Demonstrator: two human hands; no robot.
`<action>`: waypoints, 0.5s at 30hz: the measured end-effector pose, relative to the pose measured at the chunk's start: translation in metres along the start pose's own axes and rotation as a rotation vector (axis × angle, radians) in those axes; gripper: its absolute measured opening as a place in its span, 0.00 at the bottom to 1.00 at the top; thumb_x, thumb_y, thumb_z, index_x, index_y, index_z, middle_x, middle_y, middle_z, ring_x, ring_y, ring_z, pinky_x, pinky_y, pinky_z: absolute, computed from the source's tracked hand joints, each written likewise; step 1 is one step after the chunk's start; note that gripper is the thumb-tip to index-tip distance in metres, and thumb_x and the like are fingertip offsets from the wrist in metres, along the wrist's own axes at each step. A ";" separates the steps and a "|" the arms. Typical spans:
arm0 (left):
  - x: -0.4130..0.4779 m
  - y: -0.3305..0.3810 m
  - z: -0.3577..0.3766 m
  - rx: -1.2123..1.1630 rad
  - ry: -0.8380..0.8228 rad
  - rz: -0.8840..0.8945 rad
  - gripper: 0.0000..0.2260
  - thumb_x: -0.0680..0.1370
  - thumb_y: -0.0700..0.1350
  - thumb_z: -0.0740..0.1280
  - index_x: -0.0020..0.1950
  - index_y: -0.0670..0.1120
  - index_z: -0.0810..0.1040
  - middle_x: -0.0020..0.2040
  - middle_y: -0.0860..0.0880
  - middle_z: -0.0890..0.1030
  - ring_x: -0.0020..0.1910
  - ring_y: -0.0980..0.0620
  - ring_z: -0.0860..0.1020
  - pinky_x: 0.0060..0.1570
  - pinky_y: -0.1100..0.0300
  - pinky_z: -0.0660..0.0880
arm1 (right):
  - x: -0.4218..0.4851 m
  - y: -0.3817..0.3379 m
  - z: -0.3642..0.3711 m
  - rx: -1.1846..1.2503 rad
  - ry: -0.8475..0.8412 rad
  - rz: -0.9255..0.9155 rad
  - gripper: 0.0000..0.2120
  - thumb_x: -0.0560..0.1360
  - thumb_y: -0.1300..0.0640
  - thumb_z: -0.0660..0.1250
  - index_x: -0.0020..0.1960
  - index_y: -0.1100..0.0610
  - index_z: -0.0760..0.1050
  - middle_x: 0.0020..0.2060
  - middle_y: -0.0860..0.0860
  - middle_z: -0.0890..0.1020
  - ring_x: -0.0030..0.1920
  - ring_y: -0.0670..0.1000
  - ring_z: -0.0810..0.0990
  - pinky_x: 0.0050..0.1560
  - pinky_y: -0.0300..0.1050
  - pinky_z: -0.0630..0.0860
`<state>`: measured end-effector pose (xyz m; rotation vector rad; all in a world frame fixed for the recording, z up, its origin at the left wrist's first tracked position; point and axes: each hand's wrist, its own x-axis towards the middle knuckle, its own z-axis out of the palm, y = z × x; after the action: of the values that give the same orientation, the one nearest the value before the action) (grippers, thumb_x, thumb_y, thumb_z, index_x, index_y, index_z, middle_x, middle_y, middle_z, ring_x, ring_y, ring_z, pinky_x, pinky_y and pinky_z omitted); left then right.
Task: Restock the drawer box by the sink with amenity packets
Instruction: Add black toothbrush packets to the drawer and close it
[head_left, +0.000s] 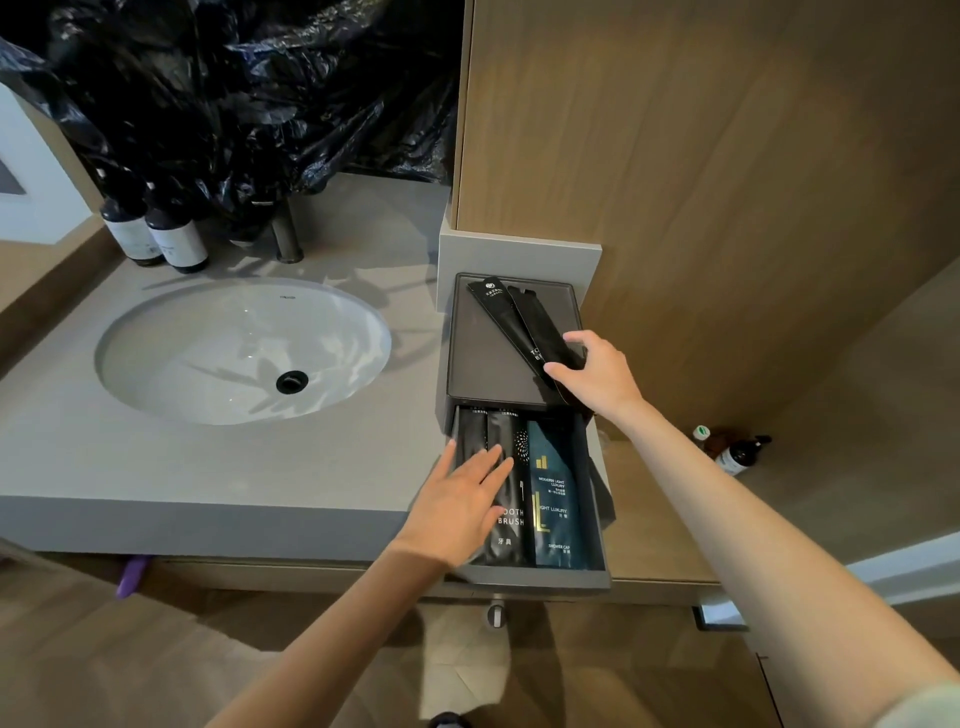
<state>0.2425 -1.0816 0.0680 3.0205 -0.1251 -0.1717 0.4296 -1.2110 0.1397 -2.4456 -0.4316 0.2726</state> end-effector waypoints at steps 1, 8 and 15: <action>0.001 -0.001 0.002 -0.002 -0.011 -0.003 0.26 0.83 0.54 0.50 0.78 0.50 0.46 0.79 0.50 0.49 0.78 0.54 0.51 0.76 0.47 0.42 | 0.006 0.001 0.002 0.008 -0.019 0.026 0.28 0.72 0.46 0.70 0.69 0.52 0.68 0.66 0.53 0.75 0.69 0.58 0.69 0.68 0.56 0.68; 0.000 -0.006 0.008 -0.060 -0.034 -0.035 0.26 0.82 0.56 0.49 0.78 0.52 0.47 0.79 0.55 0.45 0.77 0.58 0.47 0.76 0.48 0.38 | 0.024 -0.007 0.019 -0.189 -0.060 0.076 0.34 0.71 0.45 0.70 0.73 0.49 0.61 0.65 0.54 0.74 0.68 0.61 0.66 0.64 0.57 0.68; -0.001 -0.007 0.008 -0.092 -0.030 -0.028 0.26 0.82 0.56 0.50 0.78 0.52 0.48 0.79 0.55 0.46 0.77 0.58 0.47 0.76 0.48 0.40 | 0.017 -0.021 0.031 -0.469 0.021 -0.012 0.27 0.76 0.51 0.63 0.72 0.56 0.61 0.60 0.58 0.77 0.63 0.63 0.69 0.56 0.56 0.74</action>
<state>0.2412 -1.0751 0.0598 2.9299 -0.0756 -0.2191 0.4309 -1.1717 0.1269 -2.8978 -0.5506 0.1509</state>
